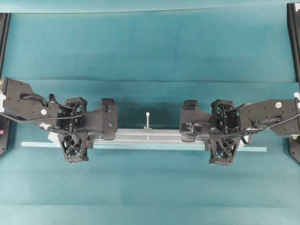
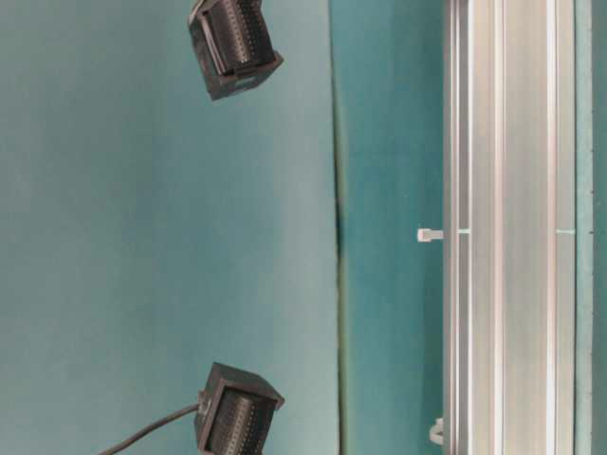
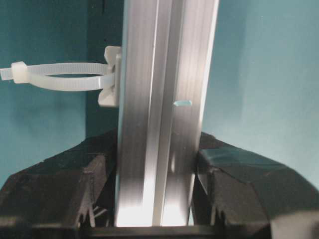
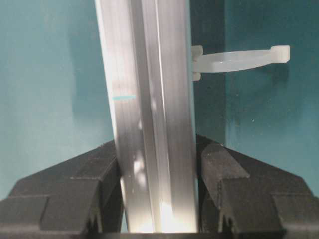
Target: Lift the large metal rail with both hands.
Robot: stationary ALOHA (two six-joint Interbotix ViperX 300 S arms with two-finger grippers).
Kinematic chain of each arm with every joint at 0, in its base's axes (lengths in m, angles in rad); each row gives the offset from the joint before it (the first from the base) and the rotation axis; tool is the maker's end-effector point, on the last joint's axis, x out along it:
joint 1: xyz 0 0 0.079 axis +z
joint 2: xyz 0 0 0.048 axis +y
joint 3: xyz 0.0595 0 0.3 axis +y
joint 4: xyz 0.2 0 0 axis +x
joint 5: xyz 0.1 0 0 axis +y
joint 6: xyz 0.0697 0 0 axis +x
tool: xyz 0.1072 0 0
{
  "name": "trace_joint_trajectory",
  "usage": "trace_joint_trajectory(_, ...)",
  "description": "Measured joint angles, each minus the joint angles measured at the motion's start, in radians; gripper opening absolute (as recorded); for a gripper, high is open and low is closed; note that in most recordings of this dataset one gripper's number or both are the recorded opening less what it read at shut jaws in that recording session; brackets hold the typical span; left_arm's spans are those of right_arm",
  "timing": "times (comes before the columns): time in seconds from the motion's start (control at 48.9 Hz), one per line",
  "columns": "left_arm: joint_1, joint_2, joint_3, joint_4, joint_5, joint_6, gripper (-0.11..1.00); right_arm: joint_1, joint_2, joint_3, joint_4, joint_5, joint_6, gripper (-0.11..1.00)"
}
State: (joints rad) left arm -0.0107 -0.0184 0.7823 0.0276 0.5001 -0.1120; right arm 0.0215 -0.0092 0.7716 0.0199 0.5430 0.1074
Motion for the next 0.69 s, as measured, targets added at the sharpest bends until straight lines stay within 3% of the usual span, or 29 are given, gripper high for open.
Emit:
trace_joint_trajectory(0.184,-0.002,-0.005,0.009,0.0,-0.006,-0.003,0.36,0.0,-0.002,0.006,0.002,-0.012,0.002,0.42)
trace_joint_trajectory(0.368,-0.002,-0.005,0.012,0.002,-0.008,-0.008,0.38,-0.002,0.0,0.008,0.005,-0.044,0.006,0.89)
trace_joint_trajectory(0.429,0.002,-0.005,0.014,0.0,-0.006,-0.014,0.55,-0.002,0.0,0.006,0.005,-0.046,0.006,0.96)
trace_joint_trajectory(0.572,0.006,0.0,0.018,0.0,-0.005,-0.017,0.92,-0.002,0.0,0.006,0.005,-0.052,0.006,0.95)
trace_joint_trajectory(0.633,0.005,0.0,0.02,0.0,-0.005,-0.011,0.98,-0.002,0.0,0.006,0.005,-0.054,0.006,0.95)
trace_joint_trajectory(0.695,0.003,-0.002,0.018,0.0,-0.003,-0.003,0.98,-0.002,0.0,0.006,0.005,-0.055,0.006,0.95)
